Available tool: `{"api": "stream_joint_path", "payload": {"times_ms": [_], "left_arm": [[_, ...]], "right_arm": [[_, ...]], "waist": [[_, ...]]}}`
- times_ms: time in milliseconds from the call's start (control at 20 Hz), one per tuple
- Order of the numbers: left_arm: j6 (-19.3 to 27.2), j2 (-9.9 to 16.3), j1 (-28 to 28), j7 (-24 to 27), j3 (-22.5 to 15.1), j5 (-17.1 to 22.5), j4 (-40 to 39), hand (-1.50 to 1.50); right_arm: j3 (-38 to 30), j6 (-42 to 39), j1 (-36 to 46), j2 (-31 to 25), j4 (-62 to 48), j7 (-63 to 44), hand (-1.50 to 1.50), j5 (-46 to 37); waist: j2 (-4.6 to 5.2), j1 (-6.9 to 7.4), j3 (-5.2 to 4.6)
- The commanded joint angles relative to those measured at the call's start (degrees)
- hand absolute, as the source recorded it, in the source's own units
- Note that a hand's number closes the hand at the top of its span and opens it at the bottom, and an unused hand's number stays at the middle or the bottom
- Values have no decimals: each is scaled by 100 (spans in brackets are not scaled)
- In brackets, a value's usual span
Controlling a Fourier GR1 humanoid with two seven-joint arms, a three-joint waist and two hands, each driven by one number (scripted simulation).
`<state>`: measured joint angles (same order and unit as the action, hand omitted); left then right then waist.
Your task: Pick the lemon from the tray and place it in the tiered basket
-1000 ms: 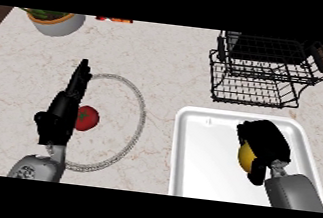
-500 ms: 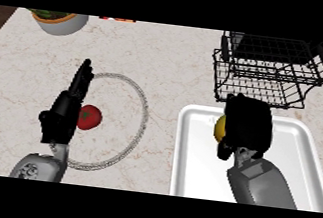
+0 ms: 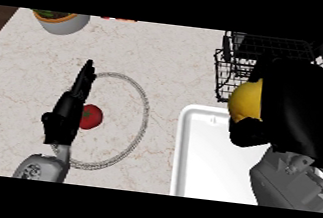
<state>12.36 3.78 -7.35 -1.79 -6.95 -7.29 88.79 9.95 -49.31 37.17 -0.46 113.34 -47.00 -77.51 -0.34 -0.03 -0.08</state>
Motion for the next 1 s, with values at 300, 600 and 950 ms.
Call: {"api": "stream_joint_path", "payload": {"times_ms": [300,600,950], "left_arm": [[-70,55,18,102,32,-58,33,0],[-203,190,2,-334,190,33,386,0],[-3,-111,-400,-241,134,-127,-138,0]], "right_arm": [[-1722,-123,1660,45,-339,-895,150,1222],[-1929,413,2062,-228,-1486,-448,150,1012],[-1975,1277,2354,-930,-2935,65,150,733]], "waist": [[21,81,5],[31,51,6],[55,49,6]]}}
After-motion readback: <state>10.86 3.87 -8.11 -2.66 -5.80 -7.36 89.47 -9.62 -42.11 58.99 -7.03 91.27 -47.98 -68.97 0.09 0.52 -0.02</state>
